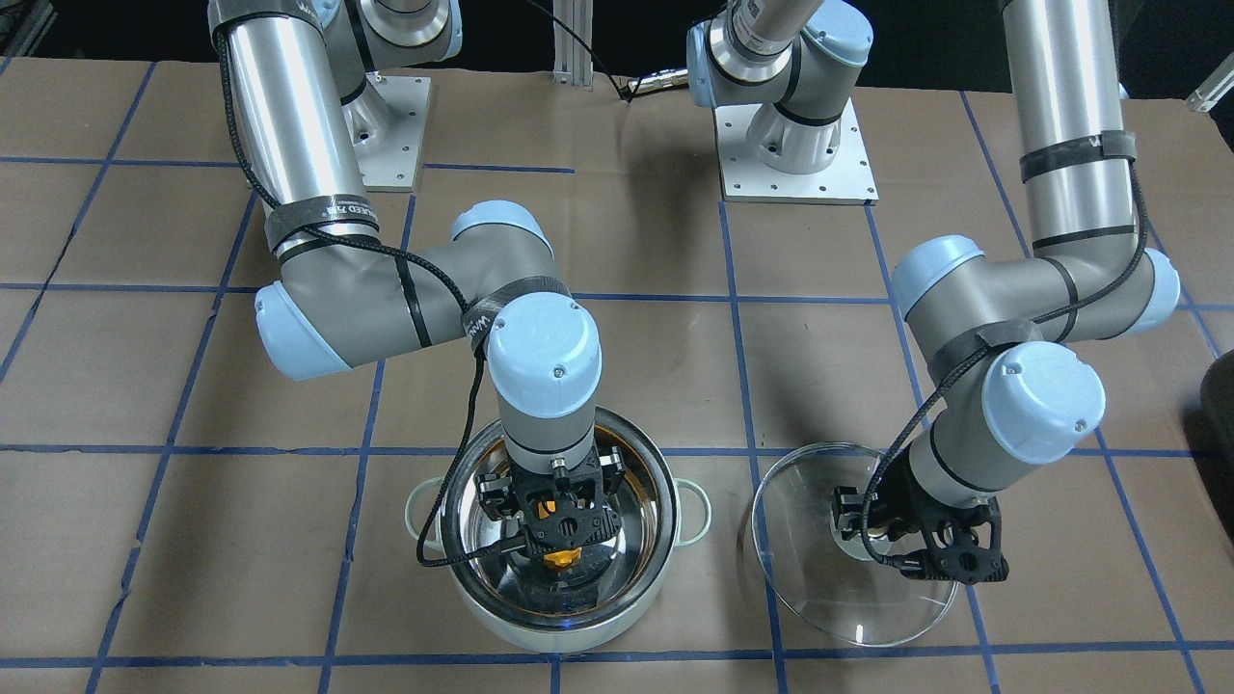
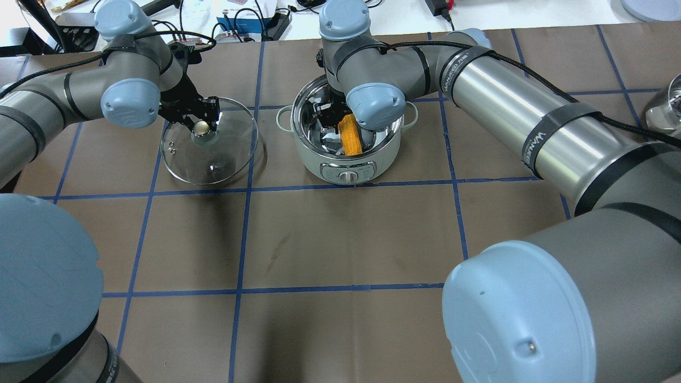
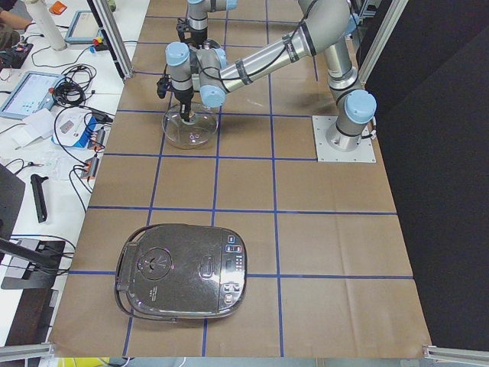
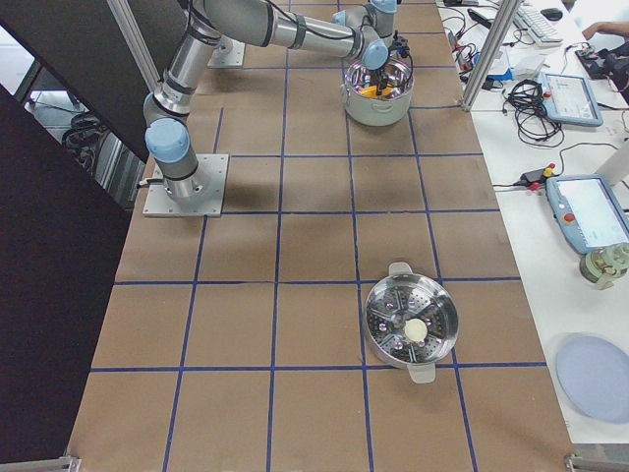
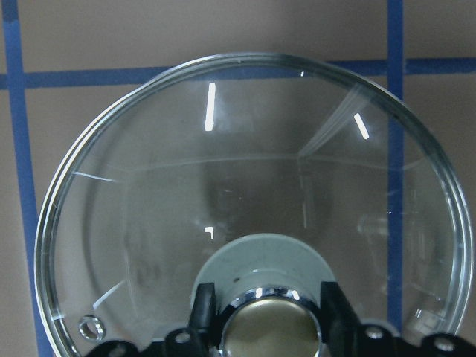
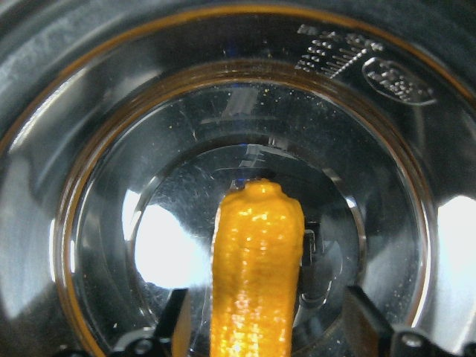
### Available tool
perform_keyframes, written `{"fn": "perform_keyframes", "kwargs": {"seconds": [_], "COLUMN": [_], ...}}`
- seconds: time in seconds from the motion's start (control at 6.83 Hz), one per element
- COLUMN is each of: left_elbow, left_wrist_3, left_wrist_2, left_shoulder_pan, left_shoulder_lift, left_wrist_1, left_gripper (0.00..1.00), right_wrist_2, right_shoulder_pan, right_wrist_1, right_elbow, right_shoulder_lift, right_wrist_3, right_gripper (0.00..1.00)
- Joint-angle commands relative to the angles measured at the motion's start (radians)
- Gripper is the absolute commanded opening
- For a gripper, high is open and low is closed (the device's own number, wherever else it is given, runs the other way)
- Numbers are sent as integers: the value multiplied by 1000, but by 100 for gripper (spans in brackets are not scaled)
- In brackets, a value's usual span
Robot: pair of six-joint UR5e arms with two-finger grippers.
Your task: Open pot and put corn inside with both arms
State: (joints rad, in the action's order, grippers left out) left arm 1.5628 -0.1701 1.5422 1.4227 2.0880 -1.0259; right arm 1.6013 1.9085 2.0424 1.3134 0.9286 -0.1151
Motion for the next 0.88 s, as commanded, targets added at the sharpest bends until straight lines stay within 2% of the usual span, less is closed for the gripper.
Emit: {"fn": "perform_keyframes", "kwargs": {"seconds": [0.0, 0.15, 0.44, 0.59, 0.73], "left_elbow": [16, 4, -42, -61, -96], "left_wrist_3": [-5, 0, 67, 136, 138], "left_wrist_2": [1, 6, 10, 7, 9], "left_shoulder_pan": [-1, -1, 25, 63, 124], "left_shoulder_lift": [6, 3, -105, -180, -265], "left_wrist_1": [7, 6, -165, -275, -360], "left_gripper": [99, 100, 100, 100, 100], "right_wrist_2": [3, 0, -12, -11, -20], "right_shoulder_pan": [-8, -40, -162, -236, -287], "right_wrist_1": [-16, -115, -454, -541, -535], "right_elbow": [3, 6, 33, 117, 239], "right_shoulder_lift": [88, 186, 400, 523, 620], "right_wrist_3": [-15, -34, -20, -11, 26], "right_gripper": [100, 100, 100, 99, 96]}}
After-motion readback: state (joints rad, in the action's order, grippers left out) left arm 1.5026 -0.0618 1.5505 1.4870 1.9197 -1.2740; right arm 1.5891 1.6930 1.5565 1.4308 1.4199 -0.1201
